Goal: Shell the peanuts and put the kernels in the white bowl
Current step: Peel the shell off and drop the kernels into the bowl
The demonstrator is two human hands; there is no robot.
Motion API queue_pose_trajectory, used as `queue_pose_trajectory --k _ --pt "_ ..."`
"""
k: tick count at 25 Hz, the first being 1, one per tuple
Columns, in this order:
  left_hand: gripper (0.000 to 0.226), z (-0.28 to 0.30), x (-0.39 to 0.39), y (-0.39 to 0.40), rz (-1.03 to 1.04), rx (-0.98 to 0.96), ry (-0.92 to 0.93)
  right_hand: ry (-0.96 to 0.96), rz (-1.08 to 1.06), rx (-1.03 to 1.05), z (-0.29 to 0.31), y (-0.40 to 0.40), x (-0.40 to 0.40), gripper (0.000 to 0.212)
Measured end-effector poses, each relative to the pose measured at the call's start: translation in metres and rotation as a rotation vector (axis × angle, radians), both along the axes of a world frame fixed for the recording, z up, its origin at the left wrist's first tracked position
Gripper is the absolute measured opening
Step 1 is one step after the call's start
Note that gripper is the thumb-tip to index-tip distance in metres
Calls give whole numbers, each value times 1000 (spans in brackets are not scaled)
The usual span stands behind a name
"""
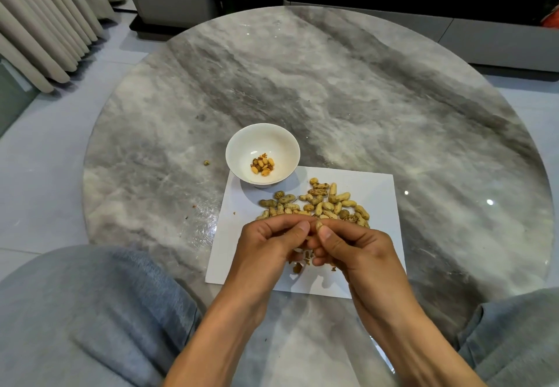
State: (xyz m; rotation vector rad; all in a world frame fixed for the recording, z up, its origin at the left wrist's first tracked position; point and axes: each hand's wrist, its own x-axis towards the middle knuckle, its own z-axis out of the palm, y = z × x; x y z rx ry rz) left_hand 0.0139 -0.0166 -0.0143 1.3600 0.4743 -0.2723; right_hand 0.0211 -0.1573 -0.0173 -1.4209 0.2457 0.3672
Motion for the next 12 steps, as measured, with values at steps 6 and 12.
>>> queue_pose_trajectory --k 6,12 --pt "27 1 -2 -2 2 9 -172 43 -79 121 1 0 -1 20" --pt "28 -1 -1 -2 10 76 -286 -87 -30 1 4 1 -3 20"
